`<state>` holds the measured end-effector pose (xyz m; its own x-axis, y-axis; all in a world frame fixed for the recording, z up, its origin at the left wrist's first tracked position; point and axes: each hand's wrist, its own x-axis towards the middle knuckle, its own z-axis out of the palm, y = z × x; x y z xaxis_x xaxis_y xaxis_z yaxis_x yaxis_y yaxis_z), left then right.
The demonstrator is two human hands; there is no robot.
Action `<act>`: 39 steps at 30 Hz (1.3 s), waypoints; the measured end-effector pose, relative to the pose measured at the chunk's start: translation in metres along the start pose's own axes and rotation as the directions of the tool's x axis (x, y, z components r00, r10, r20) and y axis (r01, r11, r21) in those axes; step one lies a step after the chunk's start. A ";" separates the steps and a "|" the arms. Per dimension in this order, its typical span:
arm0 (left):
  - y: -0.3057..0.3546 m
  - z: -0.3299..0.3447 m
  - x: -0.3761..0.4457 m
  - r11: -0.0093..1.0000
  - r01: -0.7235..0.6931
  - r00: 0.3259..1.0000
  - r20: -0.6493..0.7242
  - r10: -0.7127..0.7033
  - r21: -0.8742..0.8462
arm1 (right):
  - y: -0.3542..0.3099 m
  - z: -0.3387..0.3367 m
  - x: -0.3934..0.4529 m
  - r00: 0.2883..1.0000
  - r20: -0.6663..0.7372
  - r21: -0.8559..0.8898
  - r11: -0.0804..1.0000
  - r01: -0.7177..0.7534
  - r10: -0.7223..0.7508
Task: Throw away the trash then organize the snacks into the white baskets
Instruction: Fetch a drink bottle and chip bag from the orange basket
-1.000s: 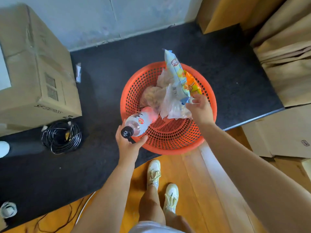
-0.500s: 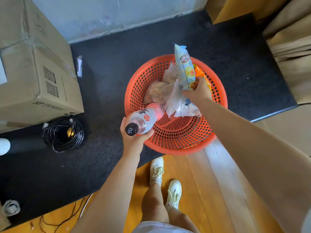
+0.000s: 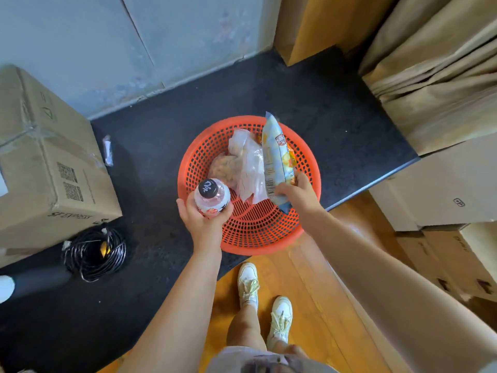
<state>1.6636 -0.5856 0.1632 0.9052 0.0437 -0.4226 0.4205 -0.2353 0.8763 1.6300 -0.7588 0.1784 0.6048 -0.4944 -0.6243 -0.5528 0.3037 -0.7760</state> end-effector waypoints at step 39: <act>-0.085 -0.056 -0.561 0.875 -0.043 -0.253 0.842 -0.476 0.482 | 0.367 -0.101 -0.671 0.299 -0.829 0.464 0.282 0.839 0.473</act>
<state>1.1235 -0.5361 0.3384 -0.4810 -0.7167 -0.5049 0.2994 -0.6756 0.6737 0.9628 -0.3978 0.3214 -0.5554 -0.6793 -0.4797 0.6179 0.0488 -0.7847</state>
